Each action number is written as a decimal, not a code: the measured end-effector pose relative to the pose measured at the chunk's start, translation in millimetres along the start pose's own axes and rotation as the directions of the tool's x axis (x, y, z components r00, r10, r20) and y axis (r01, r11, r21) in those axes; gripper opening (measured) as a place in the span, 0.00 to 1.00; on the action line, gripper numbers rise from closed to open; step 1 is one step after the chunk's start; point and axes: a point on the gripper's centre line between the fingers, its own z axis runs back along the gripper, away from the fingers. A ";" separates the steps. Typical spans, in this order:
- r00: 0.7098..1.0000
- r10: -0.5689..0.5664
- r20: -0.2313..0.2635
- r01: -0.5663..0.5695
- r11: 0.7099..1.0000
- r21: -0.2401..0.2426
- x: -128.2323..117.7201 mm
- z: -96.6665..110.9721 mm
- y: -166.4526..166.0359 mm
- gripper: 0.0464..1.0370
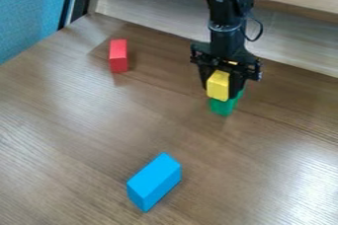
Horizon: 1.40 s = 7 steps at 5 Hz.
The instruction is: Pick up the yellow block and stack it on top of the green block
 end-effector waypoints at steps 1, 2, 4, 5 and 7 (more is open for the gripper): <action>1.000 0.001 -0.006 -0.001 1.000 0.002 1.8 -2.2 0.0 0.56; 1.000 0.002 -0.015 -0.002 1.000 0.002 4.1 -3.4 -0.8 0.61; 1.000 -0.005 -0.015 0.005 1.000 0.009 6.0 -0.9 0.1 0.97; 1.000 -0.005 -0.015 0.005 1.000 0.007 6.0 -0.9 -0.3 0.96; 0.999 0.017 0.042 -0.014 0.997 -0.071 1.6 25.0 0.2 0.96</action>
